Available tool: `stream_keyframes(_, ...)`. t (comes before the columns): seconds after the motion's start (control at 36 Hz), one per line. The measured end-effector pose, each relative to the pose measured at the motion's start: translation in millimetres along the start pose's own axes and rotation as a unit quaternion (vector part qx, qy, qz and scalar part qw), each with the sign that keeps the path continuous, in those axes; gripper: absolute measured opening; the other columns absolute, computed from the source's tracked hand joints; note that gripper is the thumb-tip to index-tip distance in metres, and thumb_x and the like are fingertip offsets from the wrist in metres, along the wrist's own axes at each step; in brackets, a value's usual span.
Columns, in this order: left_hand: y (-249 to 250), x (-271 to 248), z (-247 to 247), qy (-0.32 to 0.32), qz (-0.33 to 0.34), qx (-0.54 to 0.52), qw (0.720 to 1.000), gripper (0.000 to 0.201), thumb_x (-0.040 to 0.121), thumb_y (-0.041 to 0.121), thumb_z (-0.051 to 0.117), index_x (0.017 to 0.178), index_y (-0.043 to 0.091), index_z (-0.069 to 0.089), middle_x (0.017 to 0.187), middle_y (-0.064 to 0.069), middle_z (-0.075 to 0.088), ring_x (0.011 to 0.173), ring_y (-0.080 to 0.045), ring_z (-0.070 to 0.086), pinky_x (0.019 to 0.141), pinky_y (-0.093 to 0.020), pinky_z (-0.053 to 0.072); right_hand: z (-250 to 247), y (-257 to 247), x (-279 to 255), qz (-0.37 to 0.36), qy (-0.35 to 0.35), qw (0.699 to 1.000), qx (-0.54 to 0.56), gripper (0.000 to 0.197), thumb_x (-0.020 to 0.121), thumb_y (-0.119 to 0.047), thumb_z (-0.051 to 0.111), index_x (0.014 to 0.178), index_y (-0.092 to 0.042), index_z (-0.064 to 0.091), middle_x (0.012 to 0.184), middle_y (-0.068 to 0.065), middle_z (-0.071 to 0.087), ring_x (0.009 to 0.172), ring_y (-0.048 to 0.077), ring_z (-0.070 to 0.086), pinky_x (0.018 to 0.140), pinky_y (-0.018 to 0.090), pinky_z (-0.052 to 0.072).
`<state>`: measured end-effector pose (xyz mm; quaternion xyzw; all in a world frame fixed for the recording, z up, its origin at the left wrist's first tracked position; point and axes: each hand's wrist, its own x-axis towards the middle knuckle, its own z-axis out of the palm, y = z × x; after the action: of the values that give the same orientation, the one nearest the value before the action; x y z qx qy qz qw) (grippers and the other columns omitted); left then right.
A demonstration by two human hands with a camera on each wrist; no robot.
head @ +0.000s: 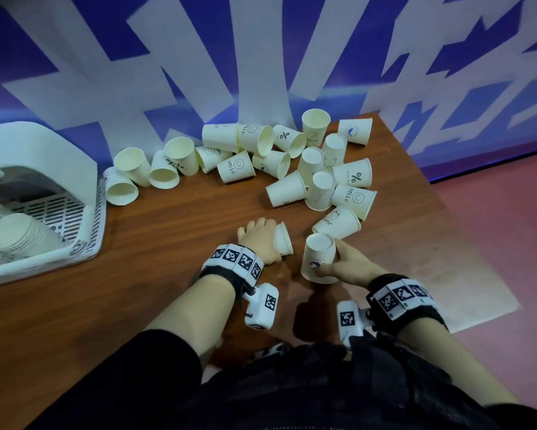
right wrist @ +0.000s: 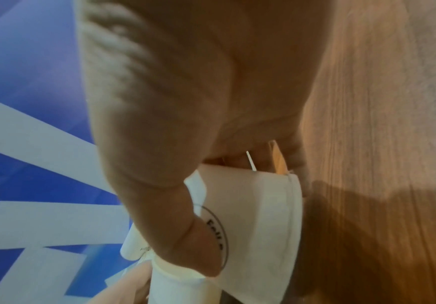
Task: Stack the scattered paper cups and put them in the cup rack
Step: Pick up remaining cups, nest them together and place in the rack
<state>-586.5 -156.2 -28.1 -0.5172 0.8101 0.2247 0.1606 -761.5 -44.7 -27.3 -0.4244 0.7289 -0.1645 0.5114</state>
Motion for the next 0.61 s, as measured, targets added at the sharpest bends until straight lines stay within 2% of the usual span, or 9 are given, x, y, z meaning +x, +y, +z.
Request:
stream_keyframes(0.08,-16,-10,-3,0.001,-0.021,-0.025,0.999,0.076,0.071,0.035,0.077,0.135,0.020,0.039,0.135,-0.003,0.043,0.126,-0.027,0.037,0.102,-0.042,0.027,9,-8,0,-0.012,-0.009,1.000,-0.006,0.061,0.075,-0.026,0.076,0.128,-0.018,0.046,0.118,-0.001,0.057,0.112,0.017,0.052,0.095,0.032,0.042)
stream_keyframes(0.14,-27,-16,-3,0.005,-0.032,-0.037,0.999,0.077,0.071,0.037,0.077,0.136,0.020,0.039,0.135,-0.003,0.043,0.126,-0.027,0.038,0.103,-0.043,0.026,16,-13,1,-0.021,-0.008,1.000,-0.009,0.063,0.074,-0.031,0.076,0.129,-0.021,0.046,0.120,-0.002,0.057,0.113,0.017,0.052,0.100,0.037,0.041)
stream_keyframes(0.28,-52,-35,-3,0.016,-0.062,-0.078,0.995,0.081,0.072,0.041,0.076,0.139,0.019,0.036,0.139,-0.003,0.042,0.129,-0.026,0.037,0.104,-0.044,0.025,34,-29,0,-0.040,-0.019,0.999,0.010,0.059,0.078,-0.030,0.074,0.129,-0.021,0.045,0.115,-0.003,0.059,0.108,0.015,0.055,0.100,0.039,0.044)
stream_keyframes(0.39,-74,-53,-4,0.045,-0.083,-0.125,0.988,0.082,0.072,0.043,0.074,0.140,0.020,0.036,0.140,-0.002,0.042,0.130,-0.025,0.037,0.104,-0.044,0.024,50,-50,0,-0.071,-0.008,0.997,0.040,0.054,0.082,-0.027,0.071,0.128,-0.018,0.046,0.109,-0.004,0.058,0.097,0.005,0.055,0.087,0.028,0.046)
stream_keyframes(0.5,-102,-73,-7,0.083,-0.109,-0.175,0.975,0.086,0.074,0.042,0.073,0.144,0.020,0.030,0.144,-0.001,0.039,0.132,-0.025,0.035,0.106,-0.043,0.024,69,-75,-3,-0.103,-0.006,0.992,0.071,0.062,0.083,-0.033,0.070,0.135,-0.020,0.038,0.122,-0.003,0.055,0.108,0.013,0.055,0.090,0.029,0.044)
stream_keyframes(0.61,-131,-91,-13,0.119,-0.124,-0.233,0.957,0.083,0.072,0.041,0.075,0.141,0.022,0.033,0.140,-0.002,0.043,0.130,-0.026,0.039,0.105,-0.043,0.028,88,-102,-7,-0.117,-0.013,0.990,0.081,0.060,0.087,-0.027,0.066,0.137,-0.021,0.034,0.117,-0.006,0.050,0.106,0.013,0.051,0.084,0.025,0.040)
